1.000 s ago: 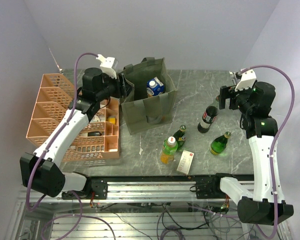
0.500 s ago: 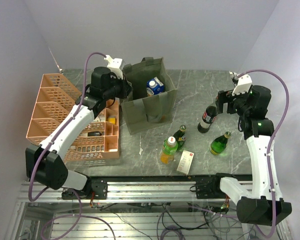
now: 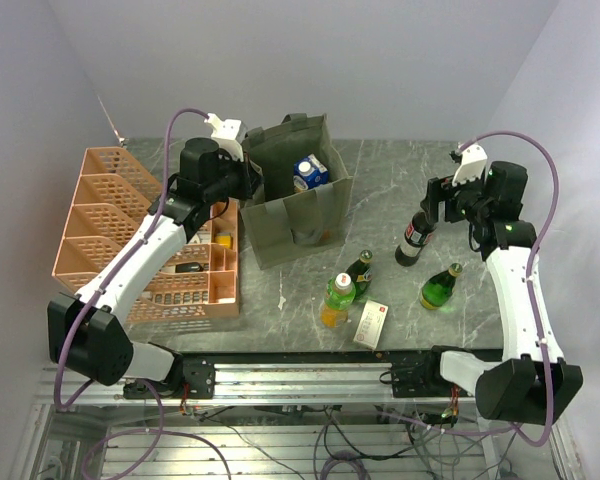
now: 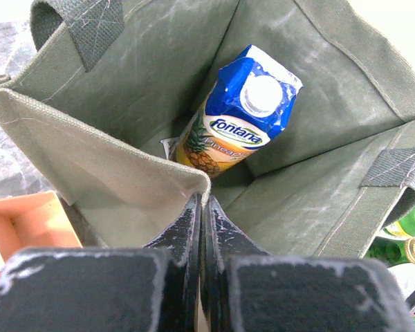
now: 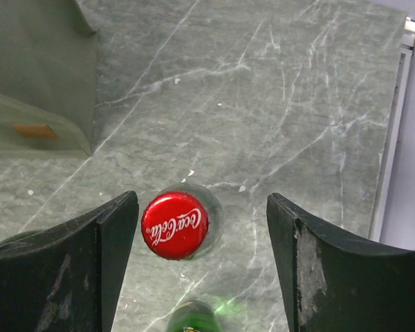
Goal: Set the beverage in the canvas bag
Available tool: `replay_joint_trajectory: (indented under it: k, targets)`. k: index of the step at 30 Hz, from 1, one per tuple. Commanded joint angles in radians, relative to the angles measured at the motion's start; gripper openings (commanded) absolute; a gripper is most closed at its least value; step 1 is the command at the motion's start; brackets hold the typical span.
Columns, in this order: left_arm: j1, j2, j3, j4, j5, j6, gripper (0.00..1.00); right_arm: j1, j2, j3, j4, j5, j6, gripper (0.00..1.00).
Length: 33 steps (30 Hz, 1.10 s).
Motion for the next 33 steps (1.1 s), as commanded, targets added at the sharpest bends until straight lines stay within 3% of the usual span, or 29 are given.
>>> replay_joint_trajectory:
  k: [1, 25, 29, 33]
  targets:
    - [-0.002, -0.006, -0.008, 0.046, 0.053, -0.012, 0.07, -0.006, 0.014, 0.004, 0.038, -0.053, -0.001, 0.73]
    - [-0.002, -0.009, 0.007, 0.038, 0.051, 0.004, 0.07, -0.006, -0.003, -0.026, 0.036, -0.082, 0.004, 0.44]
    - [-0.002, 0.000, 0.008, 0.041, 0.049, 0.004, 0.07, -0.006, 0.017, 0.001, 0.029, -0.093, 0.002, 0.36]
    - [-0.003, 0.003, 0.017, 0.027, 0.046, 0.020, 0.07, -0.005, 0.055, 0.068, -0.006, -0.100, -0.005, 0.16]
